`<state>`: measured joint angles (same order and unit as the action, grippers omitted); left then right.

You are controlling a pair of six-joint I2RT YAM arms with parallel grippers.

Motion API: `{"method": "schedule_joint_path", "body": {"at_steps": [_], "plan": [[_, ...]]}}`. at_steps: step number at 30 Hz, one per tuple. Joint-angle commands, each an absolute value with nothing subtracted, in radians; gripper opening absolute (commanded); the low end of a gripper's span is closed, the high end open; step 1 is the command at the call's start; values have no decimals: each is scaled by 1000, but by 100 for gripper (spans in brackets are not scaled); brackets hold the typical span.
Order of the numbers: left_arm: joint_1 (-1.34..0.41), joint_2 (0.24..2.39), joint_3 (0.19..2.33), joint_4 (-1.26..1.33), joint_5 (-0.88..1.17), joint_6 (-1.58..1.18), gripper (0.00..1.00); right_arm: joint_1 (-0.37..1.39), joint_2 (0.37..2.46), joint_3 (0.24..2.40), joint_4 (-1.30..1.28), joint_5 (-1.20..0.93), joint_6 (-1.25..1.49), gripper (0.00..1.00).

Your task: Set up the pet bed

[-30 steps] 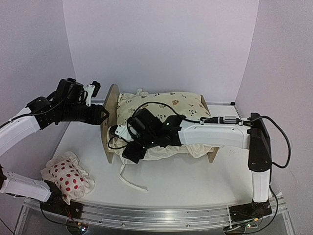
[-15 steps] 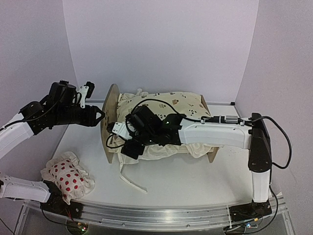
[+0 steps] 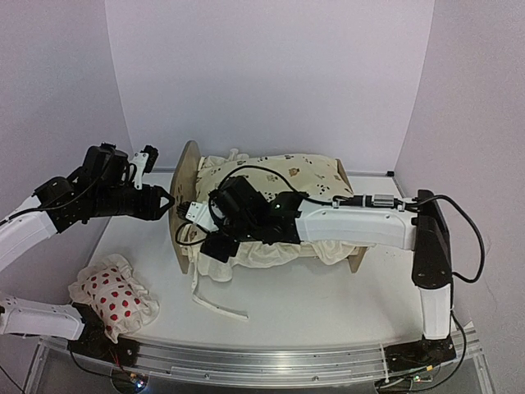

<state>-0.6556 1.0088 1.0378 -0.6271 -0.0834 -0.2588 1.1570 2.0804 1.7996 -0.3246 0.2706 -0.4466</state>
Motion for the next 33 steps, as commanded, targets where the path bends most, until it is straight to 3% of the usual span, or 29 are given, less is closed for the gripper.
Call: {"method": "schedule_joint_path", "body": {"at_steps": [1,13,19,29,33], "plan": [[-654,989,1043,-604,-105,-253,53,1155,2129,1837,-307,297,-451,79],[-653,992,1045,-592,-102,-258,51,1154,2170,1830,-308,290,-441,52],[-653,998,1051,-588,-94,-262,49,1154,2168,1851,-308,313,-466,19],[-653,1053,1081,-565,-90,-269,47,1111,2120,1925,-254,363,-458,1],[-653,1063,1077,-552,-77,-282,46,1089,2117,1971,-234,349,-446,0]]}}
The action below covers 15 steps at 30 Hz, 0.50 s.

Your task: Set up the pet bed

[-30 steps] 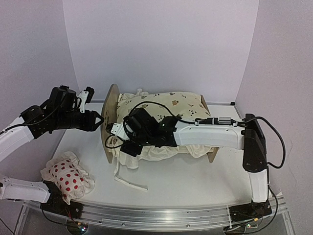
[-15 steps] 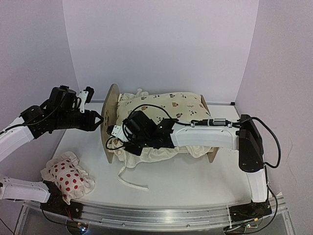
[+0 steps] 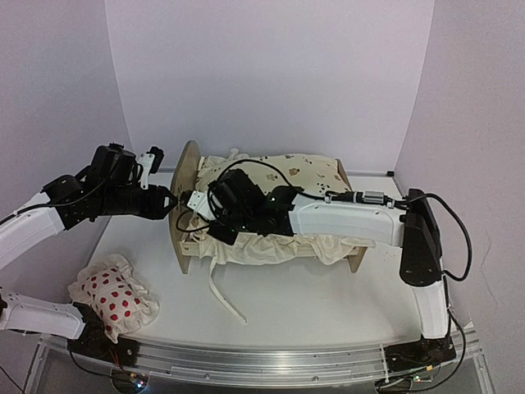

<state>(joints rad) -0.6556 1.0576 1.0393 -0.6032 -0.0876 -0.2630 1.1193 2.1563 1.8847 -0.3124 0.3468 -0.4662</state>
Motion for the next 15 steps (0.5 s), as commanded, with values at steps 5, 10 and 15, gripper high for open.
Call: {"method": "schedule_joint_path", "body": {"at_steps": [5,10,15], "plan": [[-653,1071,1066,-545,-61,-297,45,1074,2128,1991,-212,345,-433,0],[-653,1072,1060,-540,-59,-303,44,1071,2138,1973,-186,288,-389,0],[-653,1079,1049,-533,-41,-318,43,1069,2190,2021,-183,318,-373,0]]}}
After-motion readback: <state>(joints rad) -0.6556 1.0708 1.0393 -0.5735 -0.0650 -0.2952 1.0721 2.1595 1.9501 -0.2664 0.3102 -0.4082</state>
